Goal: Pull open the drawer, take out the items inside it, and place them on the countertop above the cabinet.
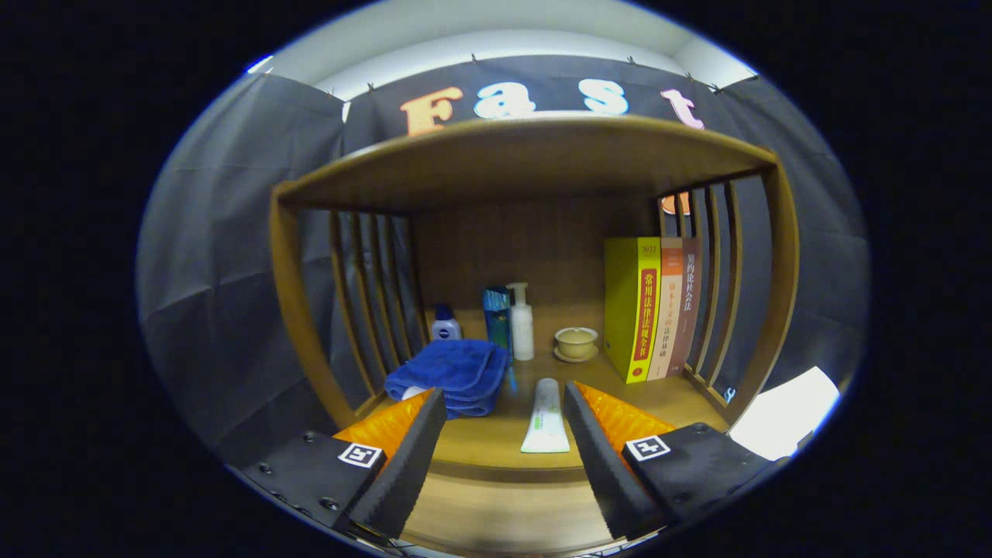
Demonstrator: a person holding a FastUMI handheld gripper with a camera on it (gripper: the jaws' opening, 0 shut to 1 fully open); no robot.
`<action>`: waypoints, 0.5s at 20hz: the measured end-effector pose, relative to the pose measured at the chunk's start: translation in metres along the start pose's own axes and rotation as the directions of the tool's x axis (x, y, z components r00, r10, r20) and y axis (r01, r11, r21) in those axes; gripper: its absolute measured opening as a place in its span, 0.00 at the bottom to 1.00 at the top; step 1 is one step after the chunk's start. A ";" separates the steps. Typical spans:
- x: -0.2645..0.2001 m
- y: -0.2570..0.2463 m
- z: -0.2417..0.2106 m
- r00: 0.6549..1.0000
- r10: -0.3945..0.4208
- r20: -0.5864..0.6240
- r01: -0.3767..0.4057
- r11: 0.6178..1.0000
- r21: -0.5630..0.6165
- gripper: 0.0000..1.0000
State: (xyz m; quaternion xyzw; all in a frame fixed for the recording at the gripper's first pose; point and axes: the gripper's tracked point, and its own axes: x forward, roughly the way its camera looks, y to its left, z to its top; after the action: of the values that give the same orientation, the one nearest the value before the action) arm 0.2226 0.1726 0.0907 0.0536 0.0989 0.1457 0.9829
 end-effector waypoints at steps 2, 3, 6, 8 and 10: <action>-0.020 0.002 -0.003 0.999 -0.002 0.055 0.001 1.000 0.021 0.99; -0.029 0.001 -0.004 0.996 -0.004 0.088 0.001 0.999 0.038 0.99; -0.051 -0.001 -0.020 0.990 -0.015 0.143 0.008 0.999 0.052 0.98; -0.068 0.002 -0.025 0.981 -0.018 0.192 0.015 1.000 0.015 0.98; -0.084 0.004 -0.031 0.969 -0.032 0.246 0.040 0.999 -0.027 0.98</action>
State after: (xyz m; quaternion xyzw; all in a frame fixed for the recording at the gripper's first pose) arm 0.1360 0.1538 0.0765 0.0536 -0.0246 0.1218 0.9908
